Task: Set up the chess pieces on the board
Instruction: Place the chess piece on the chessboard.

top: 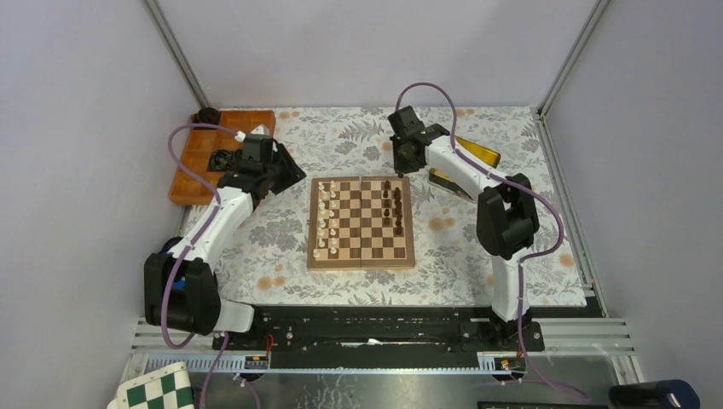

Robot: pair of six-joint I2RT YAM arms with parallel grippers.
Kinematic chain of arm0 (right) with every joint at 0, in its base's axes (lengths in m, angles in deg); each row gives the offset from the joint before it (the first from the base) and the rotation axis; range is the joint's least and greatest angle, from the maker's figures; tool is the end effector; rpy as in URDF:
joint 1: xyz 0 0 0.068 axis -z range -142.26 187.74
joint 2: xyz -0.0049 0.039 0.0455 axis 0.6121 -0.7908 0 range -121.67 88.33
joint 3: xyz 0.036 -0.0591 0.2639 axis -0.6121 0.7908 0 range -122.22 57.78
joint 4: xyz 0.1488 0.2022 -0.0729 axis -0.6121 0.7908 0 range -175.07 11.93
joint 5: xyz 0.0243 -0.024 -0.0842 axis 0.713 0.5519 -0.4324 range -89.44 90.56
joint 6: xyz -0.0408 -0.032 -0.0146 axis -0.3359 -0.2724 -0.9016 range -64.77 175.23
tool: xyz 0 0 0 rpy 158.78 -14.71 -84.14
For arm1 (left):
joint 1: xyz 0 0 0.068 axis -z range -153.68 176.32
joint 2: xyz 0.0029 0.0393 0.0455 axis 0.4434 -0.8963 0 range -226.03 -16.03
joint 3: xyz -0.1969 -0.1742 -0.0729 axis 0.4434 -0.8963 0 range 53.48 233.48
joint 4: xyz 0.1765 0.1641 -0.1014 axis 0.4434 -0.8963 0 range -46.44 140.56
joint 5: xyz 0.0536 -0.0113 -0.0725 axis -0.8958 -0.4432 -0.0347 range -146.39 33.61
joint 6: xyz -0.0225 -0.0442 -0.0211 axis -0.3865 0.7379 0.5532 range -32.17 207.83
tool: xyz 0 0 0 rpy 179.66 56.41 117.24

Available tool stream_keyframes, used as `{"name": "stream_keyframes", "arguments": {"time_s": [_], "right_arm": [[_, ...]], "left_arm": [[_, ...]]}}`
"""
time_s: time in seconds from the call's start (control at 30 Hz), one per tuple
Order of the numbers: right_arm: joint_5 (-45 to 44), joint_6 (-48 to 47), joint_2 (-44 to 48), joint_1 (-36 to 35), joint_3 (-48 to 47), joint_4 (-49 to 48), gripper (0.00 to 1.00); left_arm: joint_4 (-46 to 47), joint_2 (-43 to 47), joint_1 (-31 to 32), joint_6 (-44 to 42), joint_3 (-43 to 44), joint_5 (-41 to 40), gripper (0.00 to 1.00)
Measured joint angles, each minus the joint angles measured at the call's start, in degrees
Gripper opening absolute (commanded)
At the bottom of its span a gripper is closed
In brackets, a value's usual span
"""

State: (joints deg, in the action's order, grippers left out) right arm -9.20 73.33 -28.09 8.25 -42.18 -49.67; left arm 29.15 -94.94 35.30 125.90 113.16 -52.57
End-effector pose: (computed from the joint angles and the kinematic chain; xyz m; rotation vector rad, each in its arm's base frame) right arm 0.4005 0.2196 0.2523 -0.1718 2.4577 0.1511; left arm 0.2993 -0.0497 0.2772 -0.5504 2.2638 -0.4983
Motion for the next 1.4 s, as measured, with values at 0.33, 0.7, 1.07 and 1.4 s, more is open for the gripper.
{"name": "stream_keyframes", "arguments": {"time_s": [0.33,0.7,1.07,1.4], "right_arm": [[0.04,-0.11,-3.3,-1.38,-1.07,0.09,0.01],[0.35,-0.09,-5.53,-1.38,-1.11,-0.11,0.01],[0.44,-0.11,-6.88,-1.38,-2.36,-0.2,0.02],[0.44,-0.15,-8.26,-1.38,-3.06,-0.22,0.02]], "left_arm": [[0.04,0.02,0.0,-0.02,-0.79,0.02,0.5],[0.09,0.02,0.0,-0.04,-1.22,0.02,0.5],[0.09,0.02,0.0,-0.07,-1.33,0.02,0.5],[0.11,0.02,0.0,-0.07,-1.33,0.02,0.5]]}}
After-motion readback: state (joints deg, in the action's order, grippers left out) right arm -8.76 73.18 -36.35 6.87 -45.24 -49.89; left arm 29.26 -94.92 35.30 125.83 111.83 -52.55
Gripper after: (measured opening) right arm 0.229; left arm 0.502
